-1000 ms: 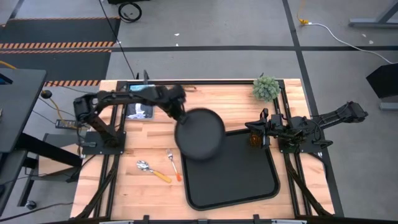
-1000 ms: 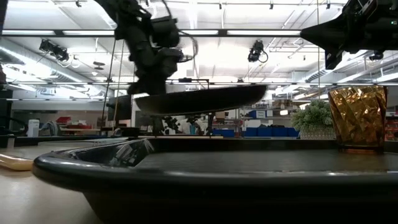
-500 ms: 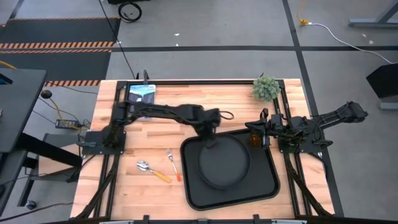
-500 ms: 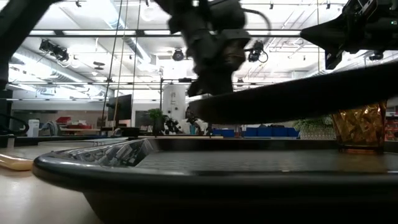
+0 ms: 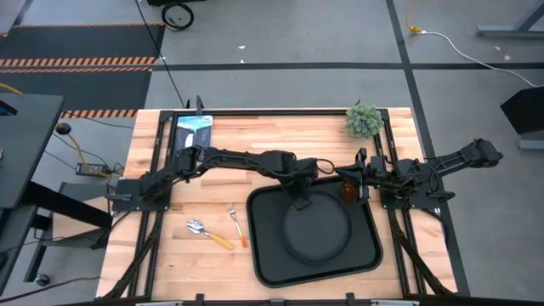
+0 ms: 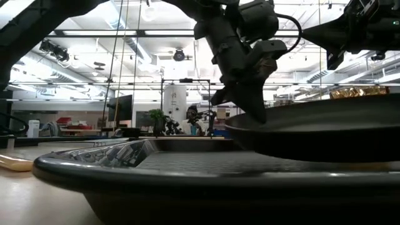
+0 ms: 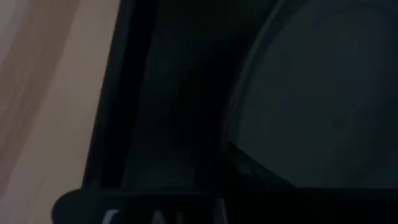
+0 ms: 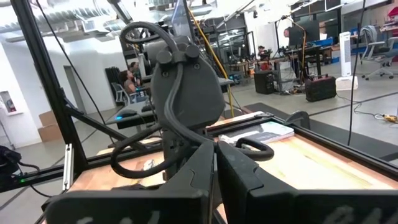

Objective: Pick and place plate/cup/fork/spoon on tray
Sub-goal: Put the black plate to the bottom left of the brown cup on the black serving tray

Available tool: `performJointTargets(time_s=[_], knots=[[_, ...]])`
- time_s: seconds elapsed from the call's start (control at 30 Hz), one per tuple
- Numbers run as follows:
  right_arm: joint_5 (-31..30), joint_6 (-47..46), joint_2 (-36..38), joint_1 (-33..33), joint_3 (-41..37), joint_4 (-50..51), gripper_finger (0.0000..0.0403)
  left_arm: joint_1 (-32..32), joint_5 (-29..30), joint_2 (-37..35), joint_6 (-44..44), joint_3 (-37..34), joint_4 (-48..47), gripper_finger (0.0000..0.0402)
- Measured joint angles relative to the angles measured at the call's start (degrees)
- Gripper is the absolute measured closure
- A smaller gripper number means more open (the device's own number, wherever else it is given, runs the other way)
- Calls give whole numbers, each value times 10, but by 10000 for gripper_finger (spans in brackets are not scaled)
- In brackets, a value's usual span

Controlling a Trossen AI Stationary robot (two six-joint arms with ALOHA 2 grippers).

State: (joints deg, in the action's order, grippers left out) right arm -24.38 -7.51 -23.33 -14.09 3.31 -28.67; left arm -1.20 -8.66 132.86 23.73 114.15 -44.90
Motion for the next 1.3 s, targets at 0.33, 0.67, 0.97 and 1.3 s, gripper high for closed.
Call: performJointTargets(time_s=[0.33, 0.67, 0.97, 1.3], knots=[[2, 0, 0, 0, 0, -1, 376, 11, 11, -2, -21, -1, 23, 295], [0, 0, 0, 0, 0, 0, 376, 13, 25, -25, -129, 20, -177, 289], [0, 0, 0, 0, 0, 0, 376, 81, 58, -15, -170, -24, -124, 307], [0, 0, 0, 0, 0, 0, 376, 112, 61, -15, -160, -33, -29, 328]])
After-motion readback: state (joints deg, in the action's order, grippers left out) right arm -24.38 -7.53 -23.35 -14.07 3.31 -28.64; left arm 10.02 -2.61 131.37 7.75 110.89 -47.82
